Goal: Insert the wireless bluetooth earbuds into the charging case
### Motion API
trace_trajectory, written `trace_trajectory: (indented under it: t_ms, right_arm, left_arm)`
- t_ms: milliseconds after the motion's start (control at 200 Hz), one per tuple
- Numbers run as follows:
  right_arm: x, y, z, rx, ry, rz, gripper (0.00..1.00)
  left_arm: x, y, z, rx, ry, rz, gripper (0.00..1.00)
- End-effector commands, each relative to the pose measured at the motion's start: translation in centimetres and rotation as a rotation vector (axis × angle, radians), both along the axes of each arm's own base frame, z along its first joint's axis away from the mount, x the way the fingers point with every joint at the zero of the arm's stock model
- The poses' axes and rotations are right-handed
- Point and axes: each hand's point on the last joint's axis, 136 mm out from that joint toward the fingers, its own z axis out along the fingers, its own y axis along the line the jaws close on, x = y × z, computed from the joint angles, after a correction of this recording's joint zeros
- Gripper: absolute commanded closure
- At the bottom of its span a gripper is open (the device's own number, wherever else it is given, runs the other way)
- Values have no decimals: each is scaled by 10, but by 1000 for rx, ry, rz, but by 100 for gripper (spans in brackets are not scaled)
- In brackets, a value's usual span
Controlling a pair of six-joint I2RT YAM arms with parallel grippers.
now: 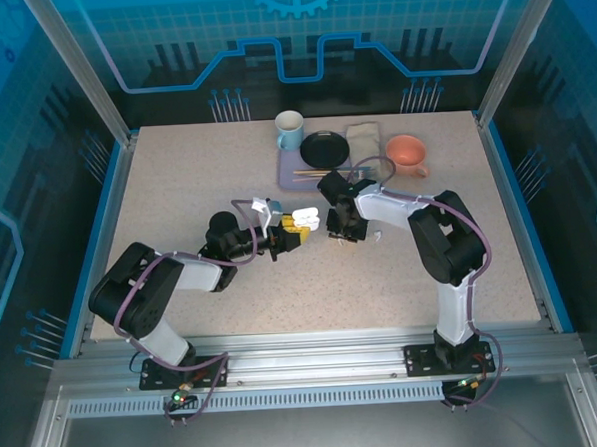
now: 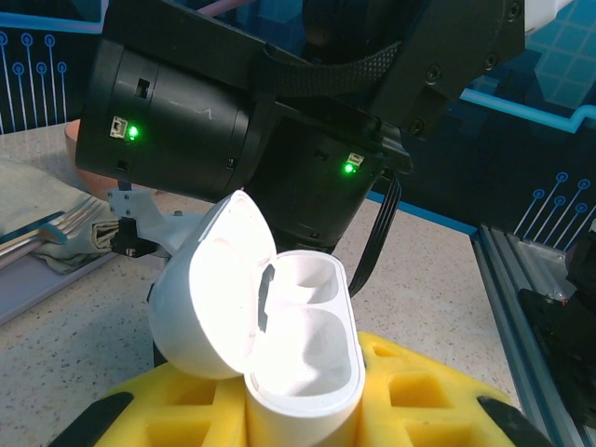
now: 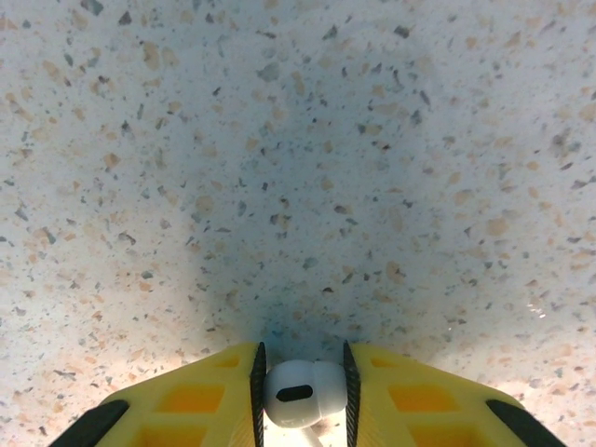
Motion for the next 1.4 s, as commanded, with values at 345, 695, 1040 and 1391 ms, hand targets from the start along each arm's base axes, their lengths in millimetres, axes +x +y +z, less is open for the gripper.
trace_trajectory:
  t_ms: [345,695,1040,1391]
  right_arm:
    - [3,-21,60,56,-133,-68,74]
    - [9,-37,169,157,-442,-56,74]
    - [7,3,270,341,-784,96,73]
    - [-9,40,308,498,-1004,174,73]
  left_arm:
    - [-1,-2,15,-11,-57,-28,100]
    - [2,-6,25,-25,-58,-52,100]
    - [11,-20,42,-48,-72,-84,100]
    - [29,-29,61,-76,-94,-71,100]
